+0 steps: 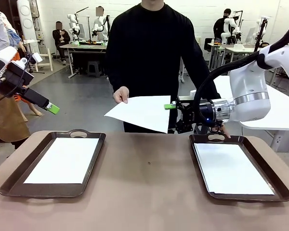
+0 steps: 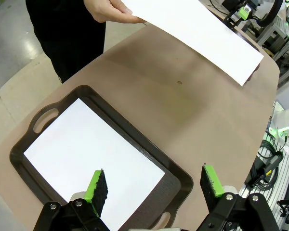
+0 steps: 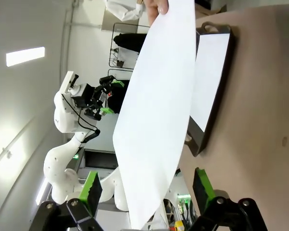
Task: Sort the A4 documents.
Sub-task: Receive the A4 Paper.
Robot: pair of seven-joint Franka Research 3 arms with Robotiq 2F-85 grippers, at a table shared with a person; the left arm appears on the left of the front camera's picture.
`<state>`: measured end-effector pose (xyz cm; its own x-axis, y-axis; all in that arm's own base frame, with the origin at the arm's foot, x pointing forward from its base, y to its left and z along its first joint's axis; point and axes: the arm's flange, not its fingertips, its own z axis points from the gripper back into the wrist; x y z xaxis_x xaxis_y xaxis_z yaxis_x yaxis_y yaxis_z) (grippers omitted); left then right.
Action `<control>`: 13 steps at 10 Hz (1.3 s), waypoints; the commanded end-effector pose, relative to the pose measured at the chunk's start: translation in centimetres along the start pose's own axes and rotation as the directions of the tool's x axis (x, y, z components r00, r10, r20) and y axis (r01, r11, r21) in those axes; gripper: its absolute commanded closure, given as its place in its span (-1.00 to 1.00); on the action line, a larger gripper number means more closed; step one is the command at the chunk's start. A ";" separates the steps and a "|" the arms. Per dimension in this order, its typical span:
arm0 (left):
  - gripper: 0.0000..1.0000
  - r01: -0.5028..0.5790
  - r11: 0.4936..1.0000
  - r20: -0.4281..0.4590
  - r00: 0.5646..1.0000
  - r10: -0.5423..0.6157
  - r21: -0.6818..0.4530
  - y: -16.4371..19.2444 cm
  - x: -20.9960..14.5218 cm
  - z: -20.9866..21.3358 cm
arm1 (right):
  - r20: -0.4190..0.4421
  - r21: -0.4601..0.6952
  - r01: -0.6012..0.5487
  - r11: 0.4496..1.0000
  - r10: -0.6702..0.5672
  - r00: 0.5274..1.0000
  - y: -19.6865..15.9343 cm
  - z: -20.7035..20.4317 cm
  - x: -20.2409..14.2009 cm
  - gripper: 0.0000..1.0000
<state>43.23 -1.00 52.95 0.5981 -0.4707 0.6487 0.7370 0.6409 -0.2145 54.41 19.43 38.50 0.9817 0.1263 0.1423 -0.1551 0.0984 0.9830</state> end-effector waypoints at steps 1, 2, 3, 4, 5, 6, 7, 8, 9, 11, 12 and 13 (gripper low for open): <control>-1.00 0.005 1.000 -0.001 1.000 -0.005 0.000 0.0 0.0 0.0 | 0.075 0.013 -0.006 1.000 0.005 0.997 0.4 -0.6 1.6 -1.00; -1.00 0.005 1.000 -0.001 1.000 -0.005 0.000 0.0 0.0 0.0 | 0.105 0.019 -0.018 1.000 0.016 0.994 0.3 -0.8 2.1 -1.00; -1.00 0.005 1.000 -0.001 1.000 -0.005 0.000 0.0 0.0 0.0 | 0.118 0.041 -0.011 0.999 0.006 0.993 0.0 -1.2 2.3 -1.00; -1.00 0.005 1.000 -0.001 1.000 -0.005 0.000 0.0 0.0 0.0 | 0.114 0.048 0.000 0.999 -0.005 0.993 -0.5 -1.7 2.3 -1.00; -1.00 0.005 1.000 -0.001 1.000 -0.005 0.000 0.0 0.0 0.0 | 0.103 0.064 0.010 0.998 -0.017 0.995 -0.8 -2.1 2.2 -1.00; -1.00 0.005 1.000 -0.001 1.000 -0.005 0.000 0.0 0.0 0.0 | 0.105 0.064 0.001 0.998 -0.008 0.994 -0.8 -2.1 2.2 -1.00; -1.00 0.005 1.000 -0.001 1.000 -0.005 0.000 0.0 0.0 0.0 | 0.100 0.072 -0.017 0.997 0.010 0.995 -0.8 -2.1 2.1 -1.00; -1.00 0.005 1.000 -0.001 1.000 -0.005 0.000 0.0 0.0 0.0 | 0.084 0.066 -0.044 0.997 0.038 0.996 -0.9 -2.0 2.1 -0.69; -1.00 0.005 1.000 -0.001 1.000 -0.005 0.000 0.0 0.0 0.0 | 0.088 0.067 -0.042 0.997 0.036 0.995 -0.9 -1.7 2.0 -0.68; -1.00 0.005 1.000 -0.001 1.000 -0.005 0.000 0.0 0.0 0.0 | 0.104 0.061 -0.056 0.997 0.050 0.993 -0.7 -1.1 2.0 -0.57; -1.00 0.005 1.000 -0.001 1.000 -0.005 0.000 0.0 0.0 0.0 | 0.105 0.061 -0.063 0.996 0.057 0.993 -0.6 -1.0 2.1 -0.03; -1.00 0.005 1.000 -0.001 1.000 -0.005 0.000 0.0 0.0 0.0 | 0.102 0.066 -0.064 0.996 0.057 0.993 -0.5 -1.1 2.2 -0.23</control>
<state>43.23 -1.00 52.95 0.5981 -0.4707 0.6487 0.7370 0.6409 -0.2146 56.32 20.58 37.99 0.9821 0.0355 0.1848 -0.1865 0.0505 0.9812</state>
